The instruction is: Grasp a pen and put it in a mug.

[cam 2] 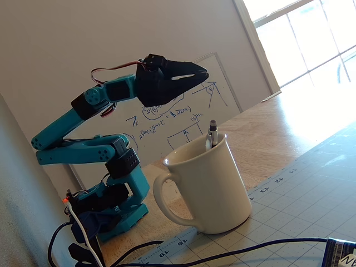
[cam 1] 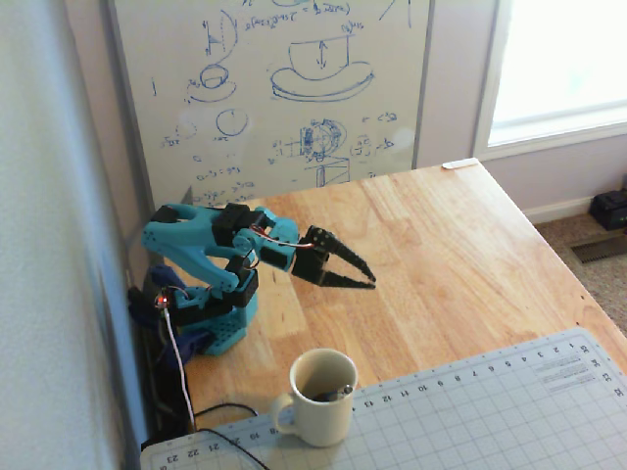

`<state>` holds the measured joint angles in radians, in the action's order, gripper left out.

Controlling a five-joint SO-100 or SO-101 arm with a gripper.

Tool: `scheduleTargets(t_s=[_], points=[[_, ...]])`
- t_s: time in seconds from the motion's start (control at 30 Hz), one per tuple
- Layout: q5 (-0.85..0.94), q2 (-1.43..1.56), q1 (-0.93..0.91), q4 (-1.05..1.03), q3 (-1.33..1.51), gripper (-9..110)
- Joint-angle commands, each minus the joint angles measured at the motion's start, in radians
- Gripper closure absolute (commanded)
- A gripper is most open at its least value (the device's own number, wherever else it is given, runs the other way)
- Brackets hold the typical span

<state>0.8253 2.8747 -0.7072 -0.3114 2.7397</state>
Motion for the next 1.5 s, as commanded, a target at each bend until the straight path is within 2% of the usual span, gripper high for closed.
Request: scheduleTargets(t_s=[0.0,0.13,0.43,0.6,0.8,1.03,1.3,1.47], points=[[-0.379,0.023,0.117,0.012,-0.081,100],[-0.546,0.029,0.212,-0.104,-0.083,100],[-0.552,0.193,0.288,-0.612,-0.081,100],[-0.568,0.230,0.442,-0.815,-0.084,100],[-0.569,0.229,0.607,-0.859,-0.063,100],[-0.568,0.245,0.742,-0.844,0.089,100],[-0.568,0.253,0.792,-0.850,0.195,100],[-0.569,0.396,0.793,-0.859,0.275,100]])
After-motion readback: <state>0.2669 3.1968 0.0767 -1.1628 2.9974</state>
